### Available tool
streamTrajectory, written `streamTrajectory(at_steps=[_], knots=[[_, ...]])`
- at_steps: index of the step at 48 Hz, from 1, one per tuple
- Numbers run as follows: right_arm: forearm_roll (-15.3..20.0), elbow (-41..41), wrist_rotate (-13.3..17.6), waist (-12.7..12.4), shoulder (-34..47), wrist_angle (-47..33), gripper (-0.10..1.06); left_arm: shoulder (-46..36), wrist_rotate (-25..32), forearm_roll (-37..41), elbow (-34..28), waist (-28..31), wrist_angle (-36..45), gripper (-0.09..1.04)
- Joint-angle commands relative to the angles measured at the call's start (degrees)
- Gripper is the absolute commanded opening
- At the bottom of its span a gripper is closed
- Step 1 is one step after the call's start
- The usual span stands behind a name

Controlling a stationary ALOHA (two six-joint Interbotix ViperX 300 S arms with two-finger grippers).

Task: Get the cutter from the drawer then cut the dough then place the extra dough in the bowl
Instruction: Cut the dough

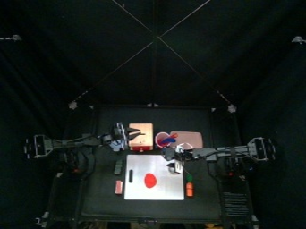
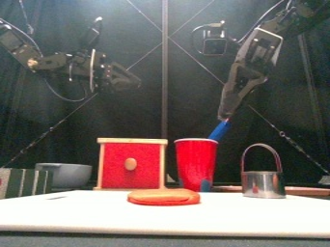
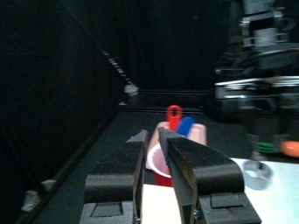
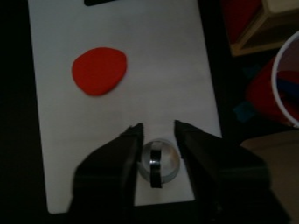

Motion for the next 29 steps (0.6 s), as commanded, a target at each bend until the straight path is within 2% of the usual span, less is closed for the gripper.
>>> streamTrajectory(at_steps=[1, 7, 13, 21, 29], knots=[[-0.8, 1.5, -0.1, 0.3, -1.1, 0.2, 0.86, -1.4, 0.0, -1.1, 1.2, -5.0, -1.6, 0.63], [-1.5, 3.7, -0.1, 0.6, -0.4, -0.8, 0.87, -1.2, -0.3, -3.9, 4.2, -6.8, -1.6, 0.63], [-1.7, 4.8, -0.1, 2.5, -0.1, -2.5, 0.87, -1.1, 0.0, -8.4, 6.5, -7.1, -1.6, 0.62], [-2.0, 4.1, 0.0, 4.8, 2.5, -2.7, 0.86, -1.1, 0.1, -8.9, 7.3, -7.1, -1.6, 0.61], [-4.1, 2.6, 0.3, 4.8, 4.3, -2.7, 0.85, -1.2, 0.0, -9.0, 7.6, -7.1, -1.5, 0.61]])
